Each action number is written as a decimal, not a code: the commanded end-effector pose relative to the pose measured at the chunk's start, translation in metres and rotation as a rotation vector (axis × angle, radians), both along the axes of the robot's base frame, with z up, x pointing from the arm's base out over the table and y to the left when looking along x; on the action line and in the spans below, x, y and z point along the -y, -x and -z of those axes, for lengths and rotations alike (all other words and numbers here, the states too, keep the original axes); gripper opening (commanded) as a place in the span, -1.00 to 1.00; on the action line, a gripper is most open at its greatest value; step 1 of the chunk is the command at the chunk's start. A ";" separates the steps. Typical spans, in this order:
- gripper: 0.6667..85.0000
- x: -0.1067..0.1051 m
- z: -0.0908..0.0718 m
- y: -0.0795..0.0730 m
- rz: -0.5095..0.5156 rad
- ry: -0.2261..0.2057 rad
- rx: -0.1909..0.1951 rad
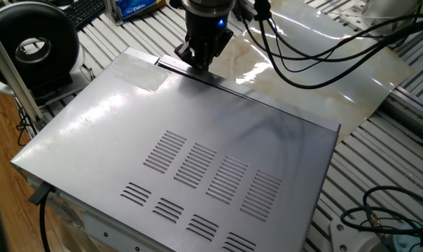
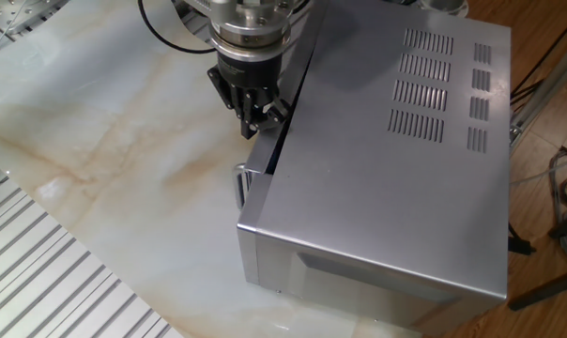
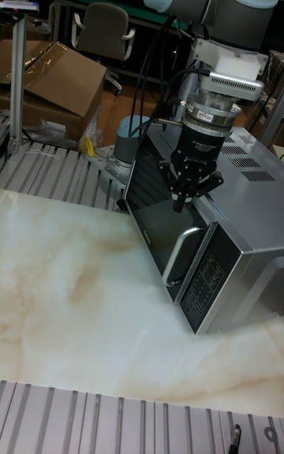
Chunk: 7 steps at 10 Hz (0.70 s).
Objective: Close the microwave door
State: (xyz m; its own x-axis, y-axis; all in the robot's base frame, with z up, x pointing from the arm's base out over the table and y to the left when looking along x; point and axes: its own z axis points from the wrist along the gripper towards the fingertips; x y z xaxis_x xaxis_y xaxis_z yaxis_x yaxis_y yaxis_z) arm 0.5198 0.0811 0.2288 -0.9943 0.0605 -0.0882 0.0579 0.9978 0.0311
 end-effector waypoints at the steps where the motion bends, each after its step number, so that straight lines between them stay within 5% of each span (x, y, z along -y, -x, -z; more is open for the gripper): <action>1: -0.99 0.000 -0.001 0.000 0.041 -0.003 -0.003; 7: -0.99 0.014 0.004 -0.004 -0.019 -0.012 0.015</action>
State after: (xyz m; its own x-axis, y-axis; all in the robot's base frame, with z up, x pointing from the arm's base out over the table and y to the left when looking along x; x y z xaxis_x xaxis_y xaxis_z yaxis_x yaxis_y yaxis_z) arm 0.5209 0.0714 0.2267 -0.9935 0.0643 -0.0936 0.0627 0.9978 0.0200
